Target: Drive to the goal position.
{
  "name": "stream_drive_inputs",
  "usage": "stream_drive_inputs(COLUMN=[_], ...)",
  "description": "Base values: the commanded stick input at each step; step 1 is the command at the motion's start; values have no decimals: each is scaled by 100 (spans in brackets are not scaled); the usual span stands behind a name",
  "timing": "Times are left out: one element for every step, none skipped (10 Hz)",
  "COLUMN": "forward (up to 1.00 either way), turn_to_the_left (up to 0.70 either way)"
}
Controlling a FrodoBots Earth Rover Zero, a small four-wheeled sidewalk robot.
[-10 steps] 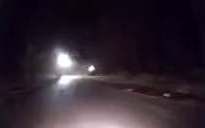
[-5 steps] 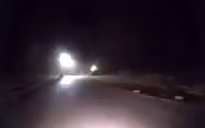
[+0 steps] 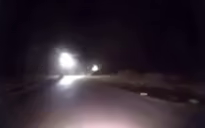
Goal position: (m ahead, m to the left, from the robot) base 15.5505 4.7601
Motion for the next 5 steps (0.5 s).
stream_drive_inputs(forward=[100, 100, 100, 100, 100], turn_to_the_left=[4, 10, 22, 29, 29])
